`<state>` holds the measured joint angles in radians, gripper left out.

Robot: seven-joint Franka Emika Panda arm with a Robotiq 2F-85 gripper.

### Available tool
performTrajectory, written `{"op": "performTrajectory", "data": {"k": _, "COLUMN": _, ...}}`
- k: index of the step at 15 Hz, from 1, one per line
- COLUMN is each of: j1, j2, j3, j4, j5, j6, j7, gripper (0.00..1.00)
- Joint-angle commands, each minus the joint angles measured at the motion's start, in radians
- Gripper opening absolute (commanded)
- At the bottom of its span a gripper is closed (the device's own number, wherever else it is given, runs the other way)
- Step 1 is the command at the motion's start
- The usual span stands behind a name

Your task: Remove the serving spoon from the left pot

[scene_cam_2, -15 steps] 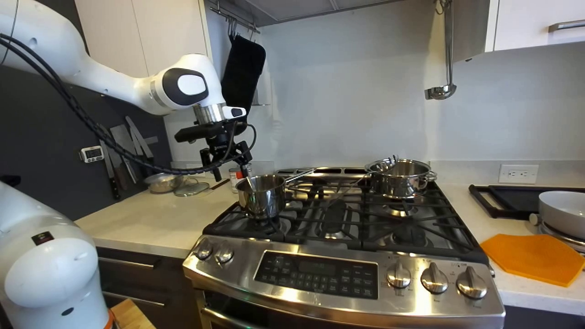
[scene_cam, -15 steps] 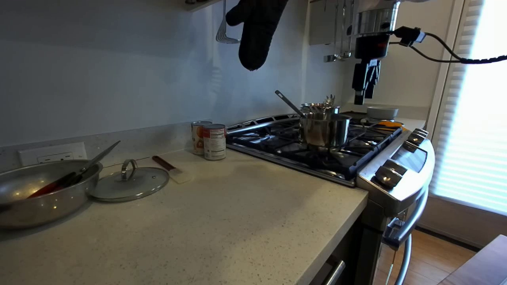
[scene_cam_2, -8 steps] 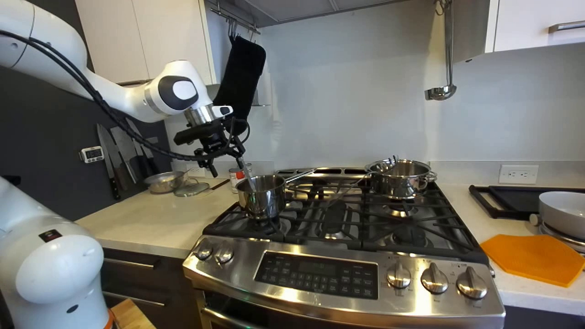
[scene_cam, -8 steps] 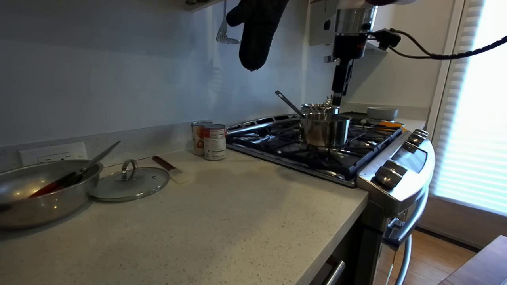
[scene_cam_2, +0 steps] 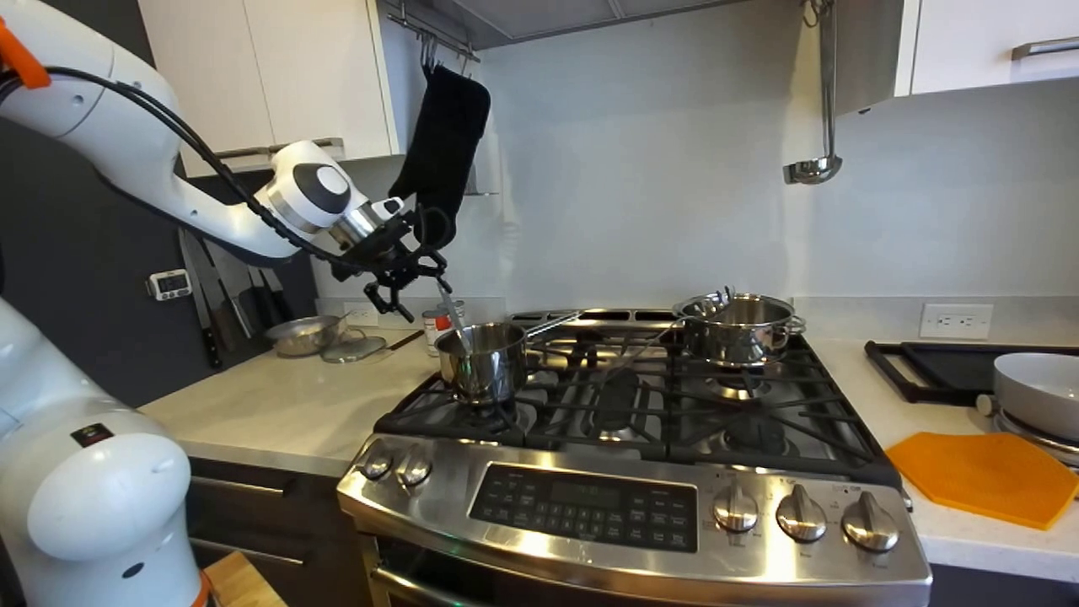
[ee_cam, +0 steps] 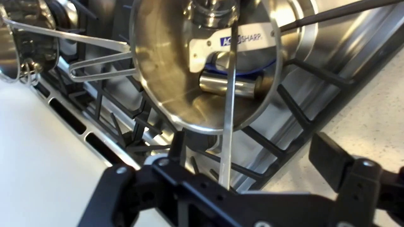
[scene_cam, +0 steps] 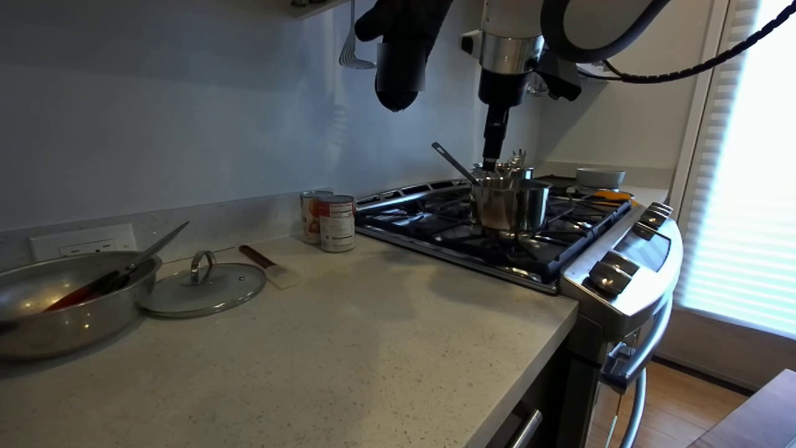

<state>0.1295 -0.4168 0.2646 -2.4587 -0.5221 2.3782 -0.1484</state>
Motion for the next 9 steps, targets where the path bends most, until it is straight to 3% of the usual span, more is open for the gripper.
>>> {"op": "performTrajectory", "data": {"k": 1, "j1": -0.050, "j2": 0.027, "j3": 0.047, "j4": 0.000, "j5": -0.200, "j6": 0.089, "j7": 0.135, "gripper": 1.00}}
{"op": "performTrajectory", "data": {"k": 5, "j1": -0.053, "j2": 0.067, "j3": 0.078, "j4": 0.011, "j5": -0.360, "j6": 0.092, "j7": 0.325, "gripper": 1.00}}
{"op": "performTrajectory", "data": {"k": 9, "j1": -0.007, "j2": 0.057, "j3": 0.038, "j4": 0.003, "j5": -0.339, "j6": 0.074, "j7": 0.299, "gripper": 1.00}}
